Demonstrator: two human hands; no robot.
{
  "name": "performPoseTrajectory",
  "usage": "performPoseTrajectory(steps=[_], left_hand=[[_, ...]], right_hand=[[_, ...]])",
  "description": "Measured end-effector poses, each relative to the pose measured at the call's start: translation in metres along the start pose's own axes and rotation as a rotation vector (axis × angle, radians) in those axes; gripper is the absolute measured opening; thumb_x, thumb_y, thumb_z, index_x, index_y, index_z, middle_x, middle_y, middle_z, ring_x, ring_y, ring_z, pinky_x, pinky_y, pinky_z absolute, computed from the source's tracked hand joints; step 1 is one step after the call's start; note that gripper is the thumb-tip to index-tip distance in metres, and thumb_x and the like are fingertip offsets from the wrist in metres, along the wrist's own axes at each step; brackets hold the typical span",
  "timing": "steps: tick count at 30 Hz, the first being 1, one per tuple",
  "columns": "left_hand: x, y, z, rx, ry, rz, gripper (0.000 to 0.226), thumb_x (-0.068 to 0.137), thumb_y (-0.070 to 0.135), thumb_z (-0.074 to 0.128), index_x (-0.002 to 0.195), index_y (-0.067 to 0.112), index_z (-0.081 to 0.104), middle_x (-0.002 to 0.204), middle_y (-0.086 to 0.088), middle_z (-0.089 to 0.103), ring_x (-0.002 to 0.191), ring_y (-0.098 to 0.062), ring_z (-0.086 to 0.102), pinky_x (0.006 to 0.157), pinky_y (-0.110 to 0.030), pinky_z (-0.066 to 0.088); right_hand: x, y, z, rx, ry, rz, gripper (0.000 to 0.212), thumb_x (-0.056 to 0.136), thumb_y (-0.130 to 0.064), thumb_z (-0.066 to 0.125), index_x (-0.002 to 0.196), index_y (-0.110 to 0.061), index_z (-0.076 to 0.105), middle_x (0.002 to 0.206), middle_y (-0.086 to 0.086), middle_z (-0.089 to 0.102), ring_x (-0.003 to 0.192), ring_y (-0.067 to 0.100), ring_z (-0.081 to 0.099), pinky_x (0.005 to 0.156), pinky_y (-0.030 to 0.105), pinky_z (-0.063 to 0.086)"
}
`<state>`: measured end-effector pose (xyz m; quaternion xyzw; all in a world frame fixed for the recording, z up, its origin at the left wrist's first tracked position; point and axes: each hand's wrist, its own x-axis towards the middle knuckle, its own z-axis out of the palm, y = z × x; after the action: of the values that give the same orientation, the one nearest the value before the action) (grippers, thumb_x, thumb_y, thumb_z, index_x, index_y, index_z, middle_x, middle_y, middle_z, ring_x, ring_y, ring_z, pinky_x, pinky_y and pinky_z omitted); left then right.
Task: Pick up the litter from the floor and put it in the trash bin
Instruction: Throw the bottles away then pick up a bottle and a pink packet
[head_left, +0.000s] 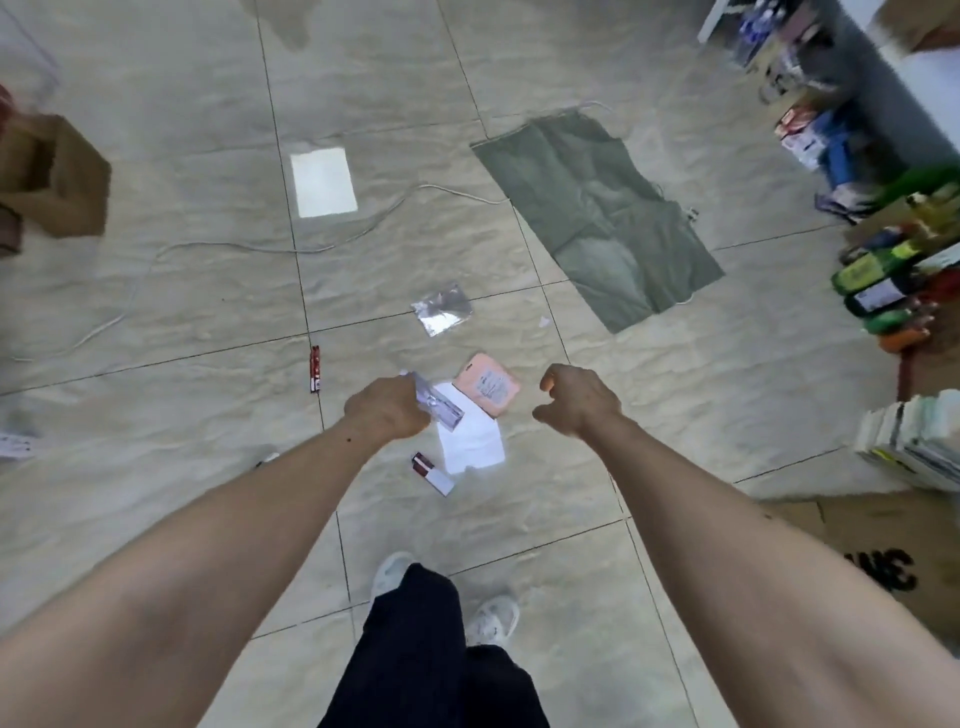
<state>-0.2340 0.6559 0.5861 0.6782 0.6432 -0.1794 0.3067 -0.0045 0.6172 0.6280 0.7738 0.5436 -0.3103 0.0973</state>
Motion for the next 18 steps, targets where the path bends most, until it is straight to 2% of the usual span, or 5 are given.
performPoseTrajectory(steps=[5, 11, 16, 18], left_hand=[[0.036, 0.029, 0.01, -0.104, -0.018, -0.132, 0.033, 0.086, 0.035, 0.056, 0.115, 0.02, 0.058, 0.116, -0.002, 0.061, 0.106, -0.024, 0.058, 0.073, -0.03, 0.04], [0.109, 0.057, 0.008, -0.225, -0.046, -0.309, 0.032, 0.085, 0.033, 0.055, 0.114, 0.021, 0.058, 0.115, -0.001, 0.061, 0.096, -0.022, 0.055, 0.073, -0.028, 0.039], [0.171, 0.083, 0.012, -0.319, -0.018, -0.387, 0.03, 0.086, 0.033, 0.056, 0.111, 0.016, 0.06, 0.115, -0.004, 0.063, 0.107, -0.025, 0.059, 0.074, -0.028, 0.04], [0.191, 0.089, 0.017, -0.352, -0.027, -0.433, 0.032, 0.085, 0.035, 0.057, 0.111, 0.017, 0.06, 0.113, -0.003, 0.063, 0.104, -0.023, 0.059, 0.072, -0.027, 0.039]], right_hand=[[0.08, 0.011, -0.032, -0.098, -0.076, -0.109, 0.036, 0.083, -0.019, 0.062, 0.119, -0.021, 0.058, 0.123, 0.002, 0.06, 0.112, 0.025, 0.058, 0.086, 0.033, 0.049], [0.193, 0.005, -0.064, -0.194, -0.126, -0.252, 0.042, 0.084, -0.02, 0.061, 0.126, -0.024, 0.055, 0.127, -0.001, 0.057, 0.115, 0.023, 0.055, 0.076, 0.029, 0.04], [0.277, 0.001, -0.065, -0.263, -0.188, -0.343, 0.042, 0.084, -0.02, 0.061, 0.125, -0.024, 0.055, 0.127, -0.002, 0.057, 0.116, 0.021, 0.055, 0.077, 0.03, 0.043], [0.306, 0.0, -0.058, -0.307, -0.228, -0.38, 0.04, 0.084, -0.02, 0.061, 0.124, -0.022, 0.055, 0.125, -0.001, 0.057, 0.115, 0.022, 0.055, 0.079, 0.031, 0.044]])
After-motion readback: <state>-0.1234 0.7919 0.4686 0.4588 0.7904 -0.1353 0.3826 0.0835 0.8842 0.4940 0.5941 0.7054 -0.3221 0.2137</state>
